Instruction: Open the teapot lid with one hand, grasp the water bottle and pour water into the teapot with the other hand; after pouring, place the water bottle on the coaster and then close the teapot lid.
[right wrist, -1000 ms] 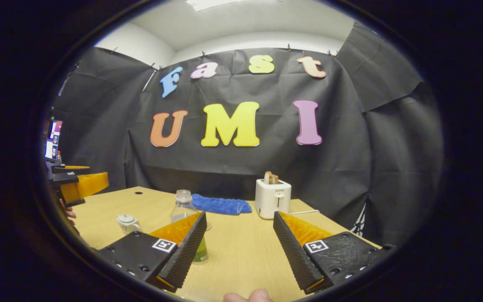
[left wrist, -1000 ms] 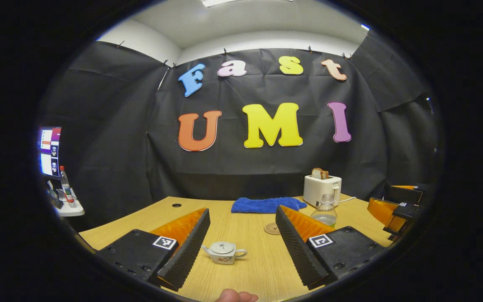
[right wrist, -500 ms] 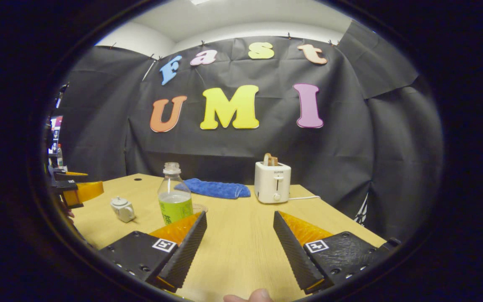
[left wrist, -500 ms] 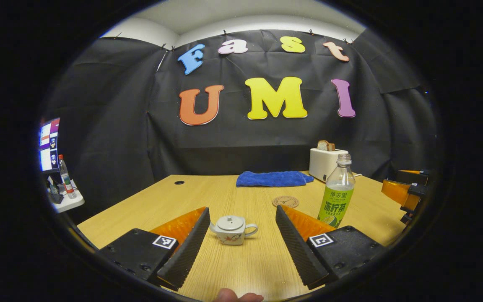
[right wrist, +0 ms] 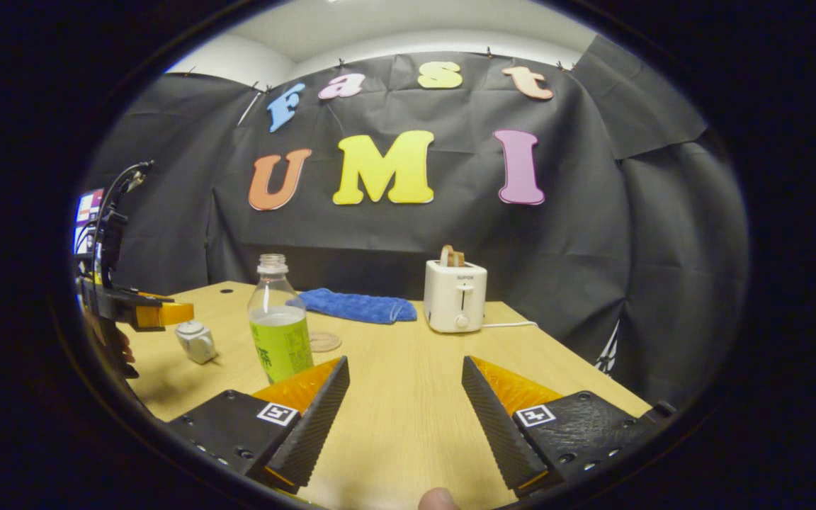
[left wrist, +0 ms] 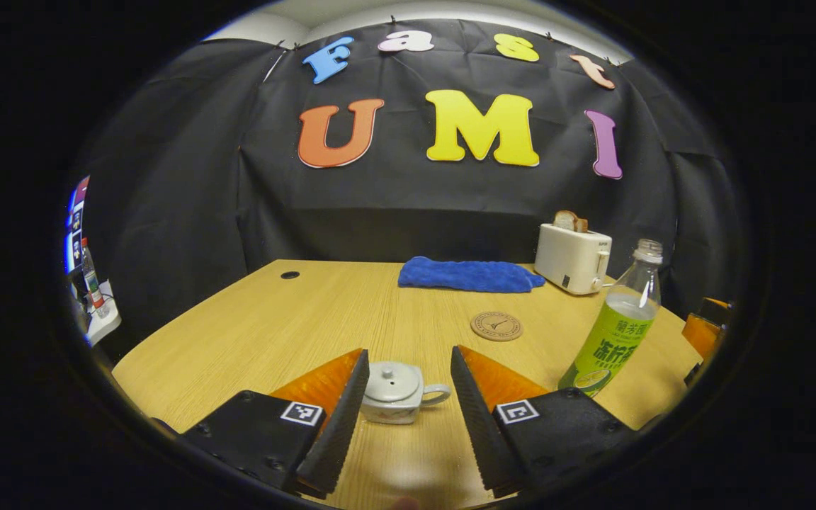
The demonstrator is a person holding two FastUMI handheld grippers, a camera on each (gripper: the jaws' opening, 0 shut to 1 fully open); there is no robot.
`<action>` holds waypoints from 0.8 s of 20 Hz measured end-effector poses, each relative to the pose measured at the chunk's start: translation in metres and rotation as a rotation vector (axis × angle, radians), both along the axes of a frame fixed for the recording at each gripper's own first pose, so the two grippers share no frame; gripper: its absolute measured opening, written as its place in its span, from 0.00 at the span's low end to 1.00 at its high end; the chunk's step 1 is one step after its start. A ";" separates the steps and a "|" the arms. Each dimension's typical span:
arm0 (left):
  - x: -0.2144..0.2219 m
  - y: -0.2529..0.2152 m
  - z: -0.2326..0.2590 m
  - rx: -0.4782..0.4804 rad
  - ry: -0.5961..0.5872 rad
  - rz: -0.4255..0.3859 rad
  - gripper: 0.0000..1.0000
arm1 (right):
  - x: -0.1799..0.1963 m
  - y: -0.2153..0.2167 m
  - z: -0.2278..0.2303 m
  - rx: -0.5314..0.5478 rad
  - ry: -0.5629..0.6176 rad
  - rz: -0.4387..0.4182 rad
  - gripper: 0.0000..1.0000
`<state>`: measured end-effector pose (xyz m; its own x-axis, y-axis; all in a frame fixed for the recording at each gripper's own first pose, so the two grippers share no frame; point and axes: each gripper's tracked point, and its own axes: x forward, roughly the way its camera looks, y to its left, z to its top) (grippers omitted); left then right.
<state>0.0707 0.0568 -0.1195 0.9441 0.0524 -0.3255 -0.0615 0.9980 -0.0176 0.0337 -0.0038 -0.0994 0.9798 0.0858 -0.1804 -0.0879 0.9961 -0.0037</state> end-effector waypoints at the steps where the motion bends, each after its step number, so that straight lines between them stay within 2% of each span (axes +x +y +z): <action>1: 0.004 0.003 -0.006 0.005 0.014 0.009 0.69 | 0.002 -0.002 -0.002 0.001 0.003 -0.004 0.95; 4: 0.012 0.012 -0.017 0.017 0.051 0.038 0.58 | 0.007 -0.004 -0.005 0.003 0.016 -0.010 0.98; 5: 0.013 0.011 -0.018 0.018 0.056 0.039 0.49 | 0.009 -0.003 -0.009 0.000 0.022 -0.009 0.96; 6: 0.014 0.010 -0.020 0.019 0.060 0.039 0.47 | 0.010 -0.003 -0.011 -0.006 0.029 -0.007 0.95; 7: 0.016 0.012 -0.021 0.024 0.058 0.043 0.40 | 0.010 -0.001 -0.014 -0.010 0.035 -0.004 0.95; 10: 0.019 0.015 -0.022 0.063 0.059 0.052 0.29 | 0.012 0.004 -0.018 -0.014 0.049 0.010 0.96; 12: 0.022 0.016 -0.023 0.078 0.062 0.058 0.18 | 0.013 0.008 -0.019 -0.018 0.052 0.017 0.96; 13: 0.020 0.016 -0.022 0.084 0.063 0.054 0.09 | 0.013 0.010 -0.020 -0.018 0.054 0.022 0.96; 16: 0.022 0.017 -0.019 0.079 0.051 0.039 0.03 | 0.011 0.020 -0.020 -0.012 0.055 0.051 0.96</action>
<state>0.0927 0.0736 -0.1381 0.9233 0.1162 -0.3660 -0.0992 0.9929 0.0652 0.0447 0.0166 -0.1191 0.9630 0.1325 -0.2348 -0.1386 0.9903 -0.0098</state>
